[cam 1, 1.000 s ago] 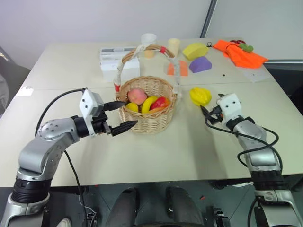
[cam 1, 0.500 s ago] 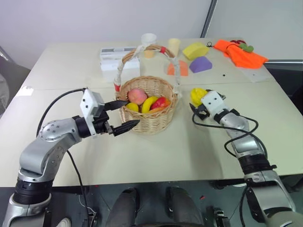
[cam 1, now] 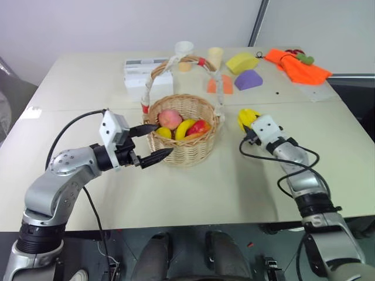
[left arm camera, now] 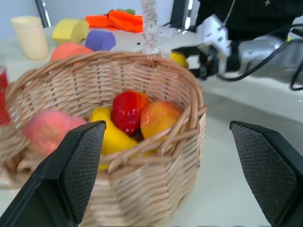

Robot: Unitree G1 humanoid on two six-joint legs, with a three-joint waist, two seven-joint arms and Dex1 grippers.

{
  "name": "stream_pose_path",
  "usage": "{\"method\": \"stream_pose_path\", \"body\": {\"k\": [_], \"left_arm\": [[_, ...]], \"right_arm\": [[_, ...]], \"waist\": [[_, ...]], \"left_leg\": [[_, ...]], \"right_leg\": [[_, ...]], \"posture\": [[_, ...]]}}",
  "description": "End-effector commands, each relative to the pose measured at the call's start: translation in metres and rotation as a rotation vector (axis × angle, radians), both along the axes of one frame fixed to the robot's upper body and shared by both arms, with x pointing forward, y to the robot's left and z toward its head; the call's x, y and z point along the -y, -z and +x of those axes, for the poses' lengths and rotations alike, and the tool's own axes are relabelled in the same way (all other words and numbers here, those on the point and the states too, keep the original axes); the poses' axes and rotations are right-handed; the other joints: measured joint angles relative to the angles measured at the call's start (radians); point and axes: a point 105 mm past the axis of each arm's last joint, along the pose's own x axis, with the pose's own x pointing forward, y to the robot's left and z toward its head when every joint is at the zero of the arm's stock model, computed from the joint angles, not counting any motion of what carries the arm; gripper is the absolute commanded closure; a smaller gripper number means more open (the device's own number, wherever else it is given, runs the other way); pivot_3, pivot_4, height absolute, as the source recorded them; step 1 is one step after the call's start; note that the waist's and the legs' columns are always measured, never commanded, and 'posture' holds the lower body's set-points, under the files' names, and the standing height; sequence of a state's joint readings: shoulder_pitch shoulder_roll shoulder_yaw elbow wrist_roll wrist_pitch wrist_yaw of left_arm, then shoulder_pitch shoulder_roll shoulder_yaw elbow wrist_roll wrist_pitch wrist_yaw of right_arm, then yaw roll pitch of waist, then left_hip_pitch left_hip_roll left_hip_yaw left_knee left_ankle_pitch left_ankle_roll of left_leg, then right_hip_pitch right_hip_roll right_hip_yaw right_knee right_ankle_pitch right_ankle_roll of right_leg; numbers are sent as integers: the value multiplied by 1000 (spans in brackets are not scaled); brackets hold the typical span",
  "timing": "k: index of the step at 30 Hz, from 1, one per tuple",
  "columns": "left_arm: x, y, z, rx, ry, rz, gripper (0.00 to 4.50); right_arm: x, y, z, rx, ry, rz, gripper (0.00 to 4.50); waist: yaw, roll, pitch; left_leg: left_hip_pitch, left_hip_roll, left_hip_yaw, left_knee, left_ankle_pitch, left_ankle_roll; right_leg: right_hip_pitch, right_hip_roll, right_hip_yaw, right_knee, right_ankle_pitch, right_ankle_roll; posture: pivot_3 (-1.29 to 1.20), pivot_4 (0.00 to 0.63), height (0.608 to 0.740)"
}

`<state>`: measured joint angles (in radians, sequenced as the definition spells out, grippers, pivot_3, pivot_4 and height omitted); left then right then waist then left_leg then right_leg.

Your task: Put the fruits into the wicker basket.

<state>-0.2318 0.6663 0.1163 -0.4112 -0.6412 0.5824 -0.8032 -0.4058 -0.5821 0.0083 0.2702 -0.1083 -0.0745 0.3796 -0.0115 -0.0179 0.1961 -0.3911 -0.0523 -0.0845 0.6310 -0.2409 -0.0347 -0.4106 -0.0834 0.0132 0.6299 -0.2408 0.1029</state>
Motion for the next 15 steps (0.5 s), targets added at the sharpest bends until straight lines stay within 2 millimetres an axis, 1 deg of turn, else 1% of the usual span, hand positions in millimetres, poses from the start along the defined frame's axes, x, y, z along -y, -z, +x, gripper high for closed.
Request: {"method": "stream_pose_path", "body": {"k": [1, 3, 4, 6, 7, 8, 9, 10, 12, 13, 15], "left_arm": [[-14, -9, 0, 46, -44, -4, 0], [-21, -7, 0, 40, -63, -11, 0], [-24, -6, 0, 40, -68, -13, 0], [-30, -4, -1, 42, -70, -18, 0], [-32, -4, -1, 43, -71, -19, 0], [-34, -4, -2, 46, -71, -29, 0], [-37, -4, -2, 51, -72, -34, 0], [-39, -5, -2, 60, -73, -42, 0], [-41, -8, -3, 69, -64, -77, 0], [-42, -9, -4, 73, -59, -87, 0], [-41, -10, -7, 79, -46, -105, 0]], "right_arm": [[4, -43, -27, 67, -110, 63, 2932], [3, -55, -48, 17, -206, 143, 2932], [-1, -59, -60, -28, -267, 183, 2932], [-17, -66, -88, -146, -425, 245, 2932], [-25, -69, -99, -193, -485, 266, 2932], [-39, -77, -110, -226, -563, 302, 2932], [-51, -84, -116, -242, -618, 329, 2932], [-63, -91, -120, -253, -667, 356, 2932], [-94, -104, -116, -223, -735, 406, 2932], [-108, -107, -111, -217, -747, 419, 2932], [-128, -106, -94, -189, -689, 395, 2932]], "waist": [[0, 0, 0], [0, 0, 0], [0, 0, 0], [-1, 0, 0], [-3, 0, 0], [-4, 0, 0], [-6, 0, 0], [-6, 0, 0], [-10, 0, 0], [-8, 0, 0], [-4, -1, 0]], "left_leg": [[0, 0, 0, 0, 0, 0], [0, 0, 0, 0, 0, 0], [0, 1, 0, 0, 0, 0], [0, 2, 0, 1, 0, 0], [1, 2, 0, 0, 0, 1], [1, 4, 1, 1, -1, 1], [1, 5, 1, 1, -1, 1], [1, 7, 2, 1, -1, 1], [2, 11, 3, 1, -1, 1], [3, 13, 3, 1, -1, 1], [3, 14, 2, 1, -1, 1]], "right_leg": [[0, 0, 0, 0, 0, 0], [1, 0, 0, 0, 0, 0], [1, 0, 0, 0, 0, 0], [1, 0, 0, 0, 0, 0], [1, 0, 0, 0, -1, -1], [1, 1, 0, 0, -1, -1], [1, 2, 0, 0, -2, -4], [1, 3, 0, 0, -1, -5], [1, 5, 0, -1, 0, -9], [1, 7, 0, -1, 2, -11], [1, 8, -1, -1, 2, -13]], "posture": [[0, 150, 740], [0, 150, 740], [0, 150, 740], [0, 150, 740], [0, 150, 740], [0, 150, 740], [0, 150, 740], [0, 150, 740], [0, 150, 740], [0, 150, 740], [0, 150, 740]]}}
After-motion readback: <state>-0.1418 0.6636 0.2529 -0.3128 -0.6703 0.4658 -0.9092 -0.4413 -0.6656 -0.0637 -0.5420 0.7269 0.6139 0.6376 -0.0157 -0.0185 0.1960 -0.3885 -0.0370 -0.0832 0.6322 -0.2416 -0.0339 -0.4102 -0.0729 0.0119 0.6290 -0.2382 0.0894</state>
